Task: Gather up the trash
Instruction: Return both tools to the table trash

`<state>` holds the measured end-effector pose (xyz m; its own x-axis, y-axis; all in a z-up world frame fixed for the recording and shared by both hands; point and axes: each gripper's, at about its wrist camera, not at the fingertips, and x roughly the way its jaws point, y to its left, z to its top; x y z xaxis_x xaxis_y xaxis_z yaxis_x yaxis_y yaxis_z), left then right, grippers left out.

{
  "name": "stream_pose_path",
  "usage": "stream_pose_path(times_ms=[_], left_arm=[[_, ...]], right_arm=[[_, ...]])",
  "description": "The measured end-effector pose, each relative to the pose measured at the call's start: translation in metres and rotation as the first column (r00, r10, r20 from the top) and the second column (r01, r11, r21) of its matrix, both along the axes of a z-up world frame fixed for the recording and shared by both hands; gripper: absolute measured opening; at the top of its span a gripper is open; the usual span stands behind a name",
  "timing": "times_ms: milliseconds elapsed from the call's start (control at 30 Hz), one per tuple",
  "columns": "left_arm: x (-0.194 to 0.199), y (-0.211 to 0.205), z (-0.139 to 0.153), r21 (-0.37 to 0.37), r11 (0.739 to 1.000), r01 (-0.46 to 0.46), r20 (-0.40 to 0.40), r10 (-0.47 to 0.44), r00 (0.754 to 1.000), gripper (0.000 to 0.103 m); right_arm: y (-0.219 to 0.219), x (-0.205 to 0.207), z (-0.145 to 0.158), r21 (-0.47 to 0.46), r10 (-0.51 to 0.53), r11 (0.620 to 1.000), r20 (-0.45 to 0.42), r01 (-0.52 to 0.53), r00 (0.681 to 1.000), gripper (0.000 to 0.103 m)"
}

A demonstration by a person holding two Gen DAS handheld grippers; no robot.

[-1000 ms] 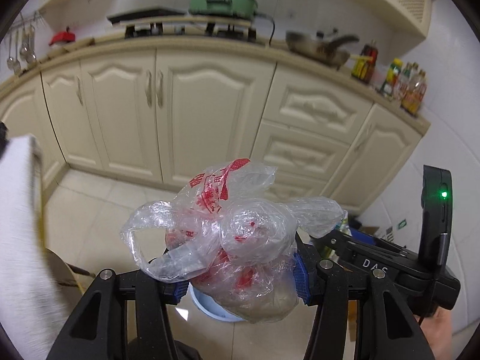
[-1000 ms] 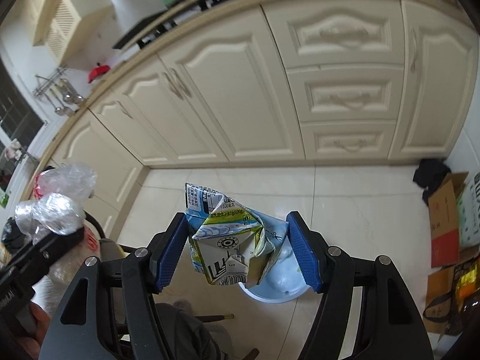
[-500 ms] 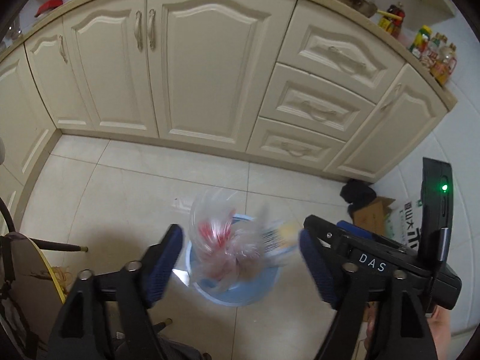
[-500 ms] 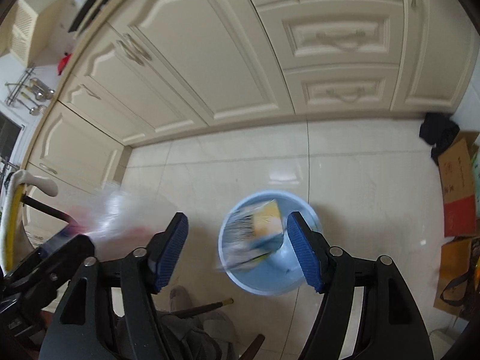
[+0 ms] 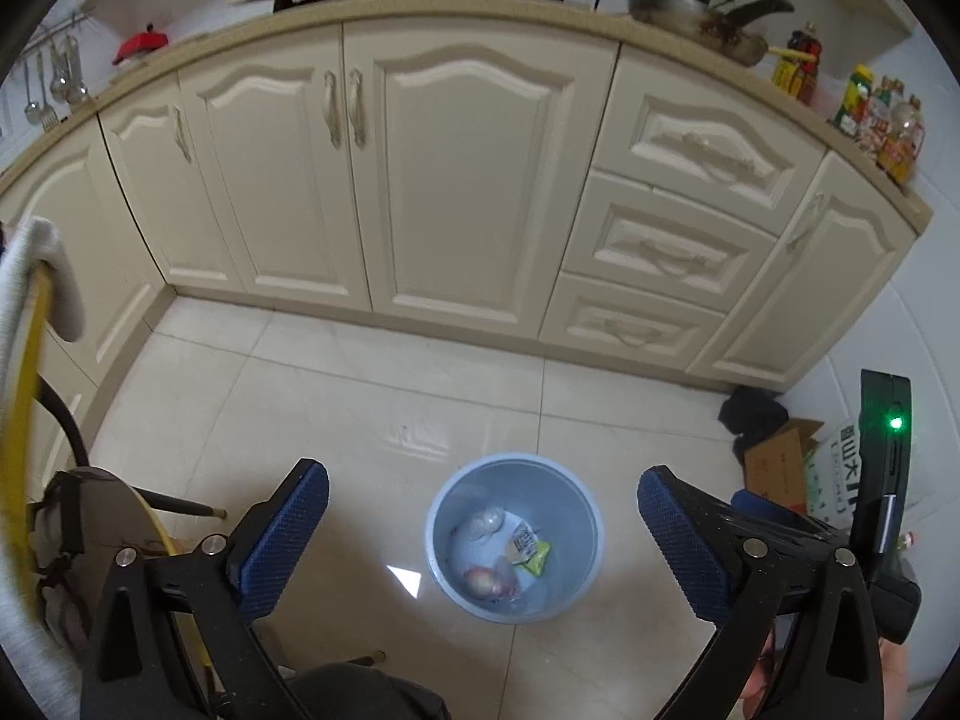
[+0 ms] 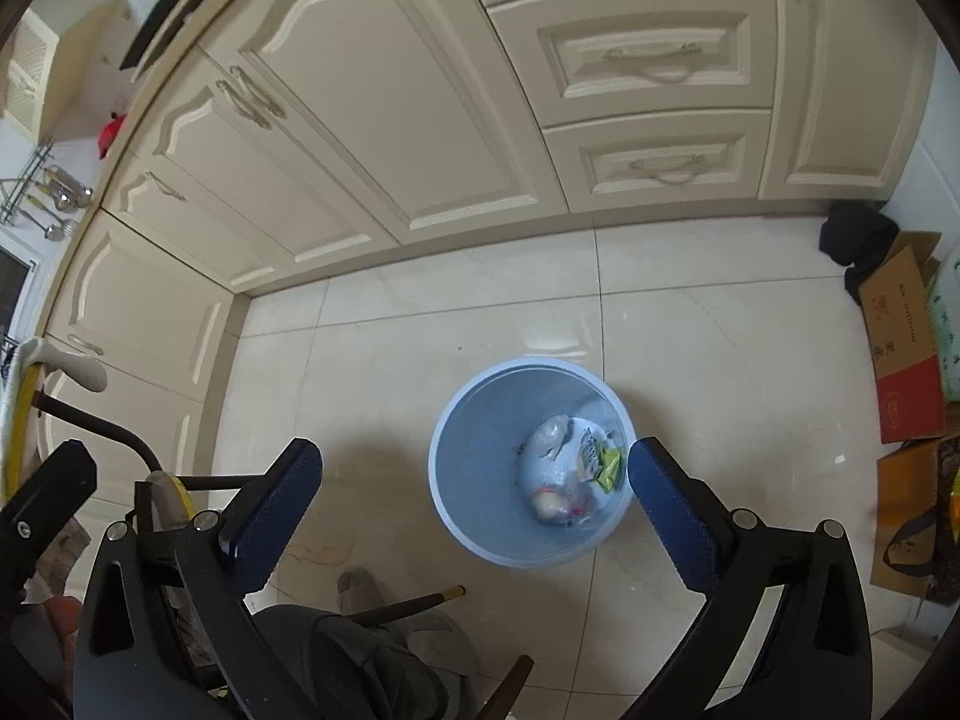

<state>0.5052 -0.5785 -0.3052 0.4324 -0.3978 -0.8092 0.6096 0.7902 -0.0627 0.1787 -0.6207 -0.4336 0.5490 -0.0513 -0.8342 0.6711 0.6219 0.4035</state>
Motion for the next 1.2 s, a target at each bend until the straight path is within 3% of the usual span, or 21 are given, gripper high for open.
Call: stream_pose_path(times_ms=[100, 333, 700, 1000, 1200], left_arm=[[-0.022, 0.02, 0.018, -0.032, 0.999, 0.004, 0.041, -0.003, 0.999, 0.102], [-0.092, 0.111, 0.083, -0.136, 0.991, -0.005, 0.142, 0.025, 0.99, 0.102], [-0.208, 0.267, 0.164, -0.256, 0.966, -0.045, 0.292, 0.122, 0.949, 0.102], [-0.299, 0.387, 0.198, -0.327, 0.934, -0.143, 0.379, 0.268, 0.886, 0.102], [-0.362, 0.455, 0.213, -0.362, 0.903, -0.232, 0.427, 0.381, 0.82, 0.102]], right_arm=[[0.012, -0.008, 0.025, -0.025, -0.006, 1.0, 0.042, 0.007, 0.999, 0.103], [0.048, -0.021, 0.096, -0.107, 0.006, 0.994, 0.15, 0.01, 0.989, 0.103], [0.141, -0.018, 0.201, -0.225, 0.138, 0.972, 0.303, -0.07, 0.943, 0.103], [0.23, -0.013, 0.264, -0.341, 0.3, 0.925, 0.377, -0.17, 0.876, 0.103], [0.301, -0.009, 0.297, -0.417, 0.431, 0.872, 0.412, -0.255, 0.803, 0.103]])
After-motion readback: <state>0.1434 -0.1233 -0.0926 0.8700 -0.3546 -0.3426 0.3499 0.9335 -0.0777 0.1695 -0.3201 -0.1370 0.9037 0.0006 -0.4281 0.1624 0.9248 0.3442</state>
